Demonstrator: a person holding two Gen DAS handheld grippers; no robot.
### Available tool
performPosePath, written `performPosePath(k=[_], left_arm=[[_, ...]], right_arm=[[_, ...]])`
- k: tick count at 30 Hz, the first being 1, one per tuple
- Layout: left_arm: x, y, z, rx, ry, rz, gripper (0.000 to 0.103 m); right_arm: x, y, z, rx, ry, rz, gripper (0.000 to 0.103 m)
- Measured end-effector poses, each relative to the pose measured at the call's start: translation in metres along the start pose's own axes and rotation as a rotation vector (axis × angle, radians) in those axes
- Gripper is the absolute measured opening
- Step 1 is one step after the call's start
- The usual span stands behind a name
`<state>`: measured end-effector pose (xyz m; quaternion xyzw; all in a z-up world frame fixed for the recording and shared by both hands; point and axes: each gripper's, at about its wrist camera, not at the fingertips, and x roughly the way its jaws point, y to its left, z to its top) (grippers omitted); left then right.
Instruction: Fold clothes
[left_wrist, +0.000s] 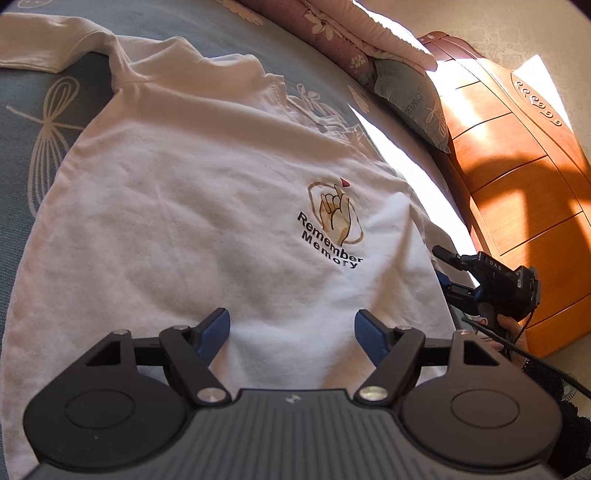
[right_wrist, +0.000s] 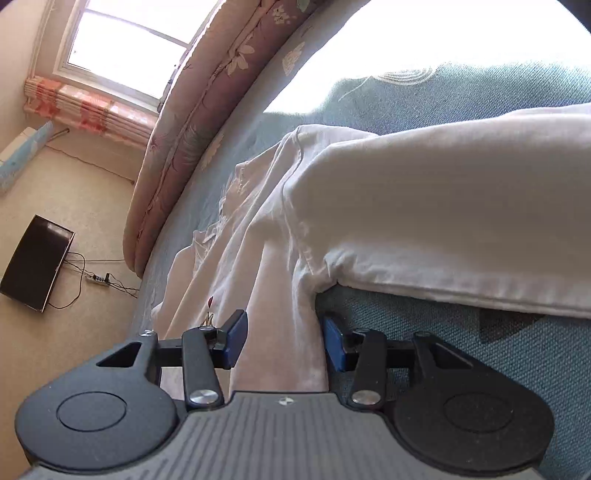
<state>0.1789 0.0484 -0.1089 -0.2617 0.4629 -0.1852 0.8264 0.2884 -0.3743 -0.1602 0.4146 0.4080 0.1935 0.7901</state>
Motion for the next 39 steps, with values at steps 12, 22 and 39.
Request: performPosePath(k=[12, 22, 39], left_arm=[[0.003, -0.002, 0.002, 0.004, -0.006, -0.009, 0.080], [0.002, -0.012, 0.002, 0.050, -0.002, 0.049, 0.080], [-0.040, -0.051, -0.032, 0.291, 0.022, 0.085, 0.079]], right_arm=[[-0.002, 0.014, -0.002, -0.059, -0.075, -0.128, 0.005], [-0.026, 0.021, 0.016, -0.089, -0.047, -0.181, 0.013], [-0.127, 0.044, -0.152, -0.231, 0.058, -0.265, 0.042]])
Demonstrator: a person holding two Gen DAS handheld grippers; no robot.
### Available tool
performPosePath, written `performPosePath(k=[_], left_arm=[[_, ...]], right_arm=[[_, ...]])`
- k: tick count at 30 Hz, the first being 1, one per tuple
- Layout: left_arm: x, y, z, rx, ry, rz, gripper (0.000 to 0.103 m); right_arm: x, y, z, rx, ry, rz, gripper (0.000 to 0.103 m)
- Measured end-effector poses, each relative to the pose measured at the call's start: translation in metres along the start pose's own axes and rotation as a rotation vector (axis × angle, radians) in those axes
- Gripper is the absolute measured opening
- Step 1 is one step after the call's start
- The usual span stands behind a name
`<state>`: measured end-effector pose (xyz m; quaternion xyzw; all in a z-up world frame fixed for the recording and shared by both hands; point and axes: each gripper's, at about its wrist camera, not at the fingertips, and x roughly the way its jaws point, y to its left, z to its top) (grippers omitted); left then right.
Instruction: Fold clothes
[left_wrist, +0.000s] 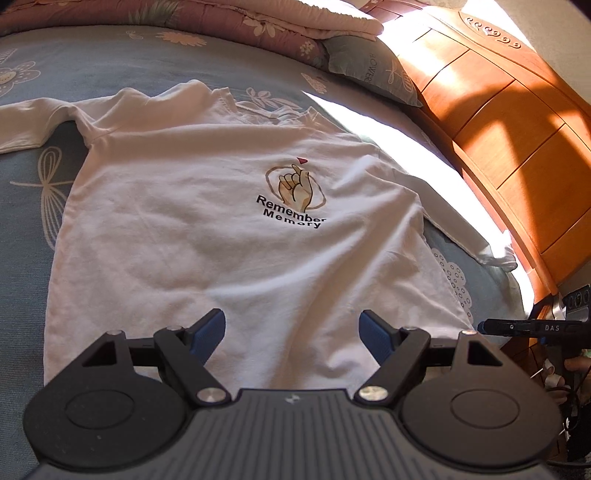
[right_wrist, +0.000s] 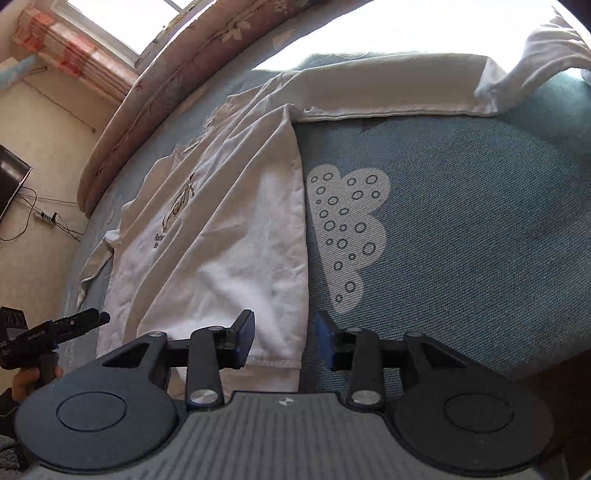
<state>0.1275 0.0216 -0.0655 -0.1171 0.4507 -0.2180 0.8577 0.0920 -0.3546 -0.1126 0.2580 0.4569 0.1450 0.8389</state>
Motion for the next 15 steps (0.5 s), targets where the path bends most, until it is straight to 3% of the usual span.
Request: performPosePath(k=[4, 6, 12, 15], left_arm=[[-0.004, -0.033, -0.014, 0.216, 0.079, -0.029, 0.079], [-0.008, -0.054, -0.026, 0.359, 0.102, -0.046, 0.080], [-0.006, -0.111, -0.073, 0.816, 0.107, -0.041, 0.080], [0.009, -0.127, -0.088, 0.961, 0.100, -0.037, 0.080]], right_arm=[[-0.006, 0.044, -0.001, -0.260, 0.012, -0.049, 0.042], [-0.003, 0.058, 0.001, -0.330, 0.019, -0.055, 0.043], [0.009, 0.079, 0.000, -0.356, -0.003, 0.012, 0.044], [0.008, 0.079, -0.001, -0.331, -0.014, 0.040, 0.045]])
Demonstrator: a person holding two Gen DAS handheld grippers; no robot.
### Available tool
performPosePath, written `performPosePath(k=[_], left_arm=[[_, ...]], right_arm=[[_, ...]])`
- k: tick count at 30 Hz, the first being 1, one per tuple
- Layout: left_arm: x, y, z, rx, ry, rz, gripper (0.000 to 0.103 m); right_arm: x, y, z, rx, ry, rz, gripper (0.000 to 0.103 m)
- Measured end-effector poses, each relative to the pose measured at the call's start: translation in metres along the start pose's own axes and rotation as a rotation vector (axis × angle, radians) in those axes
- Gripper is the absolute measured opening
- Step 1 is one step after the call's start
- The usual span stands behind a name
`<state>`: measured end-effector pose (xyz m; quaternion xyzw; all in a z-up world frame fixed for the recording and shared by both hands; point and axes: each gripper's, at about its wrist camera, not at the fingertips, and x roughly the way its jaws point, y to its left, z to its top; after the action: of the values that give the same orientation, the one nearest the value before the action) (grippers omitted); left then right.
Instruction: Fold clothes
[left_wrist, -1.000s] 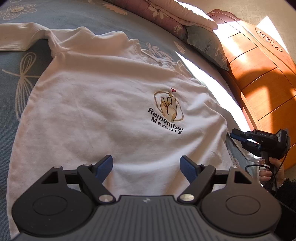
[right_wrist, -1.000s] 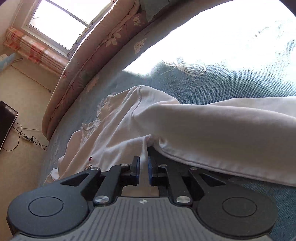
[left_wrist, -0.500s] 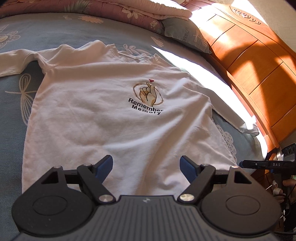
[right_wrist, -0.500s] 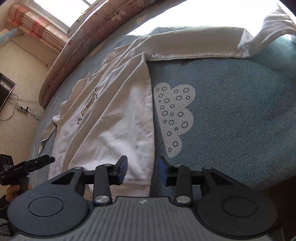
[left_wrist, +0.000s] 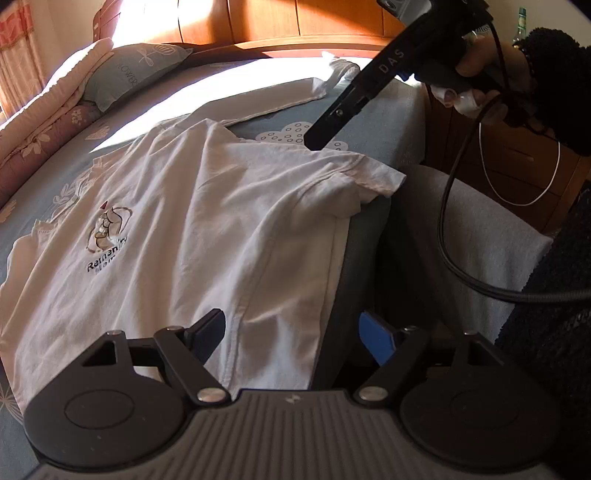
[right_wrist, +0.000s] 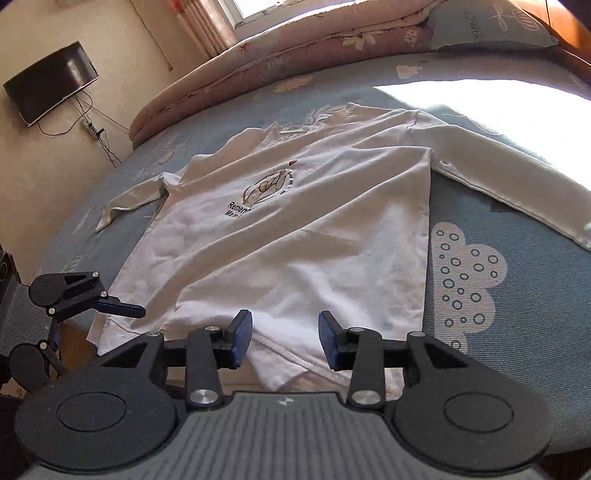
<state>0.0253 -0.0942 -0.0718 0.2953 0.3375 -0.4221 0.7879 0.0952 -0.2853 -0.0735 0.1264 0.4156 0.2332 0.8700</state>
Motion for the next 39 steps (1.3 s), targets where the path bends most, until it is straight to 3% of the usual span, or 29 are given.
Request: performPosePath(k=[4, 6, 8, 11, 16, 23, 27, 28, 29, 30, 32, 33, 39], left_arm=[[0.021, -0.027, 0.006, 0.224, 0.003, 0.075, 0.079], [0.030, -0.035, 0.007, 0.297, 0.017, 0.110, 0.067], [0.040, -0.039, 0.005, 0.349, 0.060, 0.142, 0.061], [0.039, -0.039, 0.000, 0.347, 0.082, 0.150, 0.062], [0.028, -0.040, -0.014, 0.388, 0.095, 0.235, 0.066], [0.014, -0.046, -0.022, 0.397, 0.001, 0.413, 0.066], [0.025, -0.062, -0.026, 0.513, -0.013, 0.464, 0.064], [0.028, -0.066, -0.027, 0.541, -0.018, 0.471, 0.062], [0.031, -0.069, -0.028, 0.570, -0.022, 0.477, 0.053], [0.033, -0.071, -0.027, 0.589, -0.026, 0.473, 0.036], [0.034, -0.068, -0.025, 0.564, -0.022, 0.444, 0.014], [0.031, -0.062, -0.023, 0.516, -0.024, 0.427, 0.009], [0.000, -0.027, -0.015, 0.216, -0.069, 0.361, 0.005]], right_arm=[[-0.011, -0.004, -0.001, 0.032, -0.028, 0.009, 0.045], [-0.020, -0.007, -0.004, 0.045, -0.049, 0.005, 0.046], [-0.030, -0.009, -0.007, 0.055, -0.068, -0.001, 0.050], [-0.043, -0.011, -0.016, 0.059, -0.093, -0.013, 0.052], [-0.059, -0.013, -0.027, 0.069, -0.121, -0.023, 0.052], [-0.065, 0.006, -0.030, 0.031, -0.157, 0.000, 0.054], [-0.062, 0.015, -0.034, 0.024, -0.155, 0.013, 0.055], [-0.061, 0.017, -0.035, 0.023, -0.154, 0.015, 0.055], [-0.061, 0.019, -0.036, 0.022, -0.153, 0.018, 0.055], [-0.060, 0.021, -0.038, 0.021, -0.152, 0.020, 0.055], [-0.061, 0.024, -0.039, 0.017, -0.149, 0.021, 0.055], [-0.063, 0.024, -0.040, 0.015, -0.148, 0.019, 0.055], [-0.061, 0.009, -0.048, 0.066, -0.124, 0.019, 0.059]])
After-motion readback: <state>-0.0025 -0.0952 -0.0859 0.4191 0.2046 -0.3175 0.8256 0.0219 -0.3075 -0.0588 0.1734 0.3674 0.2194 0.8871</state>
